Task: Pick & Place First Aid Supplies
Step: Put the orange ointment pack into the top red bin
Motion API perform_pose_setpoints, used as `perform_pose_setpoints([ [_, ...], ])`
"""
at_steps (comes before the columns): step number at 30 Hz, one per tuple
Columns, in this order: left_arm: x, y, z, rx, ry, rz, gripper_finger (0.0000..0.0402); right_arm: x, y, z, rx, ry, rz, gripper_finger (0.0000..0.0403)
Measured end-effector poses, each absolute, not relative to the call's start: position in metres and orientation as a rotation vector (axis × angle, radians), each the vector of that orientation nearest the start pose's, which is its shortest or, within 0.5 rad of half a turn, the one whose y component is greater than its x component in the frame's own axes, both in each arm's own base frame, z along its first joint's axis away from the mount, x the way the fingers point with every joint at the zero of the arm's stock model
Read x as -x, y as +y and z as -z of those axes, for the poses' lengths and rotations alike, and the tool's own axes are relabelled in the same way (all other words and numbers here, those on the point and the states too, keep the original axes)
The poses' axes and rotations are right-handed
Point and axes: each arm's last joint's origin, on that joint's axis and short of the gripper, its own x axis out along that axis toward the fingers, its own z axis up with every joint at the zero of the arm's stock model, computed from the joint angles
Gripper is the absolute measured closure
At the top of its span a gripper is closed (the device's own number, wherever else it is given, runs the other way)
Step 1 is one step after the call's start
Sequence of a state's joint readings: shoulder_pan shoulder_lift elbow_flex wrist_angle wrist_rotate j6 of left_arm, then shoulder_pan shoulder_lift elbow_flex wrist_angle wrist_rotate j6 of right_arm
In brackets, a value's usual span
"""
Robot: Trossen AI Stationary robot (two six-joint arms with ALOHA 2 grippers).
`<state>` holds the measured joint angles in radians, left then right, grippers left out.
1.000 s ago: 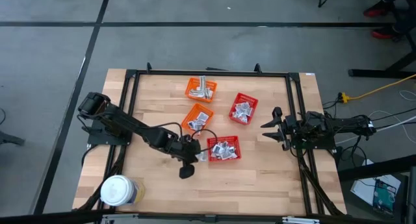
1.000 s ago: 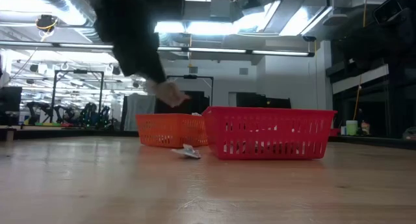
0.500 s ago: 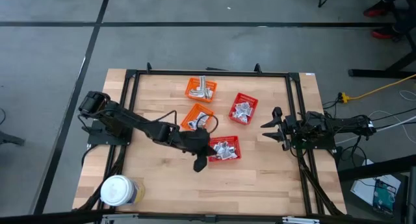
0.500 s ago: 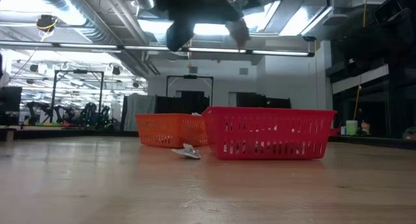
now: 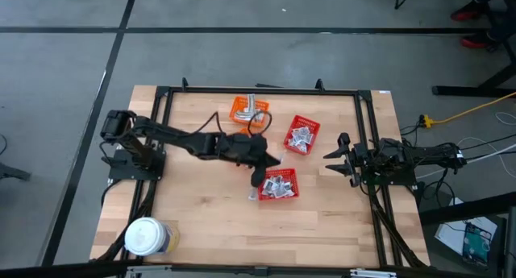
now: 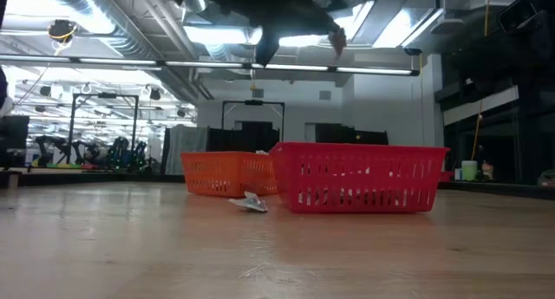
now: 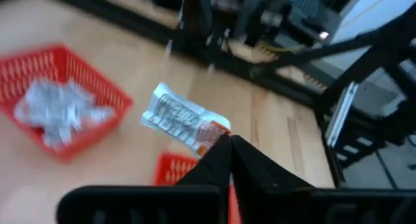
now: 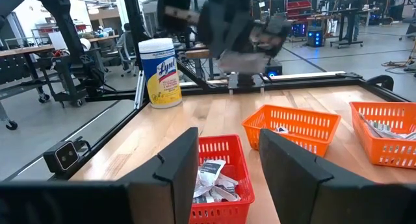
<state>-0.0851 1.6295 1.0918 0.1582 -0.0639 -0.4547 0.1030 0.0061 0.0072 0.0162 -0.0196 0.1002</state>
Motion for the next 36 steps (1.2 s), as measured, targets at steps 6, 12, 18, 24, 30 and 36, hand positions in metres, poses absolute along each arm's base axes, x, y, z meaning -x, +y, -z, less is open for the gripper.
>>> perform_pose_setpoints([
  [6,-0.374,0.000,-0.278,0.335,0.312,-0.087,0.0400,-0.097,0.011,-0.167,-0.101,-0.011,-0.123,0.0240],
  [12,-0.382,0.028,-0.279,0.318,0.310,-0.090,0.0399,-0.097,0.011,-0.167,-0.101,-0.011,-0.124,0.0240],
  [18,-0.403,0.046,-0.266,0.303,0.338,-0.079,0.0399,-0.097,0.011,-0.167,-0.101,-0.011,-0.124,0.0240],
  [24,-0.424,0.057,-0.249,0.253,0.365,-0.093,0.0399,-0.097,0.011,-0.167,-0.101,-0.011,-0.123,0.0240],
  [30,-0.448,0.068,-0.221,0.236,0.415,-0.102,0.0398,-0.097,0.011,-0.167,-0.101,-0.011,-0.124,0.0240],
  [36,-0.462,0.075,-0.201,0.178,0.507,-0.099,0.0398,-0.097,0.011,-0.167,-0.101,-0.011,-0.123,0.0240],
])
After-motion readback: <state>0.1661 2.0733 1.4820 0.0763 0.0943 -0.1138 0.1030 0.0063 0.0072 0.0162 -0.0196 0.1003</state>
